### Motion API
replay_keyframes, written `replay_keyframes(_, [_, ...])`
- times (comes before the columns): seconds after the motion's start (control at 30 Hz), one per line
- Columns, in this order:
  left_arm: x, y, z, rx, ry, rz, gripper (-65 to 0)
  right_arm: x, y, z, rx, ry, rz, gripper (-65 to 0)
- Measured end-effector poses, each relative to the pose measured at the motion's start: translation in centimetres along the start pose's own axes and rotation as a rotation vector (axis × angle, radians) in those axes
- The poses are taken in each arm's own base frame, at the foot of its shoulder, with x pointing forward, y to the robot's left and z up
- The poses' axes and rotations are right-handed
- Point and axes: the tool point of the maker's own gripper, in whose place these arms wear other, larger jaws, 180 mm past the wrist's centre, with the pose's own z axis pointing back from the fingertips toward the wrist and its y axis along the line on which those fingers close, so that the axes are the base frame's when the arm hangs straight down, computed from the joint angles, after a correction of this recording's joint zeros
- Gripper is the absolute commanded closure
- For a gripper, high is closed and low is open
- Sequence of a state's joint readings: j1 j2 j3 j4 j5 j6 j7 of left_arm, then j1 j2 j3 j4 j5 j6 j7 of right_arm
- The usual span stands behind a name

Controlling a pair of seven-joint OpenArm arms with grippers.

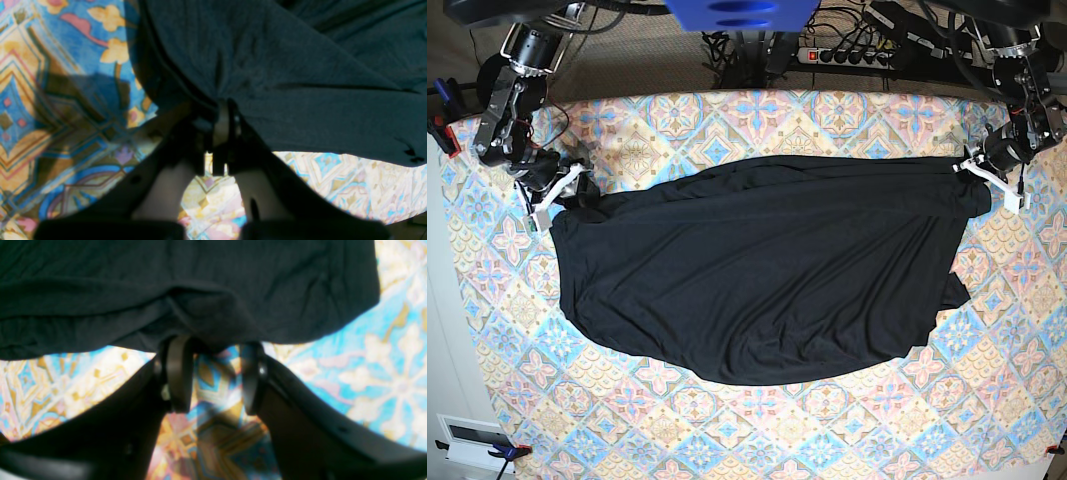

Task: Layout the t-shirt on the table in an organized manner, then fold the t-shirt properly
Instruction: 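Move the right gripper outward along the shirt edge, stretching it, then lift the shirt edge with both grippers and pull it apart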

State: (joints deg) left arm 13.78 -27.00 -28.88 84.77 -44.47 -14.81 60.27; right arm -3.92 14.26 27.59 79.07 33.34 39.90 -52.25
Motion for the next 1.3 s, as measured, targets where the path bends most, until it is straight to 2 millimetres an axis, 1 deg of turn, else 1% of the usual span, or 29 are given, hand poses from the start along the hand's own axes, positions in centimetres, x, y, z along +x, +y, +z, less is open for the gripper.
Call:
replay_keyframes(0.13, [-0.1,0.0,0.0,0.001,0.002,0.0,0.0,0.8,-0.3,-0.9,0.011,-0.013,-0.026,-22.2])
replay_keyframes(0.2, [0.0,0.0,0.0,0.0,0.0,0.0,0.0,1.0,-0.3,-0.9,0.012,-0.018,-0.028,-22.1])
replay_keyframes(0.27, [0.0,0.0,0.0,0.0,0.001,0.0,0.0,1.0,-0.3,-1.0,0.012,-0.017,-0.03,-19.9])
replay_keyframes(0.33, [0.0,0.0,0.0,0.0,0.001,0.0,0.0,1.0,-0.4,-1.0,0.01,-0.016,-0.03,-13.9])
replay_keyframes(0.43, [0.0,0.0,0.0,0.0,0.0,0.0,0.0,0.8,-0.4,-0.9,0.008,-0.008,-0.031,0.0])
replay_keyframes(0.53, [0.0,0.0,0.0,0.0,0.001,0.0,0.0,0.5,-0.5,-0.9,0.008,-0.002,-0.033,-1.2])
replay_keyframes(0.57, [0.0,0.0,0.0,0.0,0.0,0.0,0.0,0.6,-0.5,-0.9,0.009,-0.006,-0.037,-0.2])
replay_keyframes(0.6, [0.0,0.0,0.0,0.0,0.0,0.0,0.0,0.8,-0.2,-0.9,0.021,-0.017,-0.048,0.0])
replay_keyframes(0.7, [-0.1,0.0,0.0,0.0,0.003,0.0,0.0,2.2,0.8,-0.7,0.086,-0.097,-0.106,0.0])
replay_keyframes(0.73, [-0.1,0.0,0.0,0.0,0.004,0.0,0.0,2.0,1.0,-0.5,0.098,-0.111,-0.122,0.0])
replay_keyframes(0.8, [-0.4,0.1,0.0,0.003,0.009,0.001,0.0,1.3,1.3,0.0,0.118,-0.125,-0.152,0.0])
replay_keyframes(0.83, [-0.5,0.1,0.1,0.004,0.011,-0.003,0.0,0.3,1.2,0.2,0.116,-0.111,-0.166,0.0])
replay_keyframes(0.87, [-0.6,0.0,0.3,0.005,0.012,-0.009,0.0,-1.1,1.2,0.3,0.111,-0.075,-0.181,0.0])
replay_keyframes(0.9, [-0.7,-0.1,0.5,0.007,0.013,-0.023,0.0,-1.9,1.4,0.5,0.119,-0.077,-0.203,0.0])
replay_keyframes(1.0, [-0.8,-0.9,1.3,0.001,0.003,-0.063,0.0,-2.4,0.6,1.2,0.096,-0.079,-0.216,0.0])
replay_keyframes(1.07, [-0.5,-1.3,1.6,0.002,-0.011,-0.081,0.0,-3.0,-0.2,1.8,0.07,-0.079,-0.23,0.0])
replay_keyframes(1.17, [-0.1,-1.8,2.2,-0.007,-0.027,-0.107,0.0,-4.3,0.0,3.3,0.053,-0.065,-0.221,0.0])
replay_keyframes(1.23, [0.3,-1.3,2.5,0.002,-0.045,-0.09,0.0,-4.4,0.0,4.2,0.03,-0.043,-0.174,0.0])
replay_keyframes(1.27, [0.5,-1.0,2.8,0.008,-0.059,-0.076,0.0,-3.9,0.0,4.5,0.022,-0.047,-0.156,0.0])
replay_keyframes(1.3, [0.9,-0.5,3.2,0.021,-0.072,-0.069,0.0,-2.9,0.2,4.7,0.023,-0.066,-0.133,0.0])
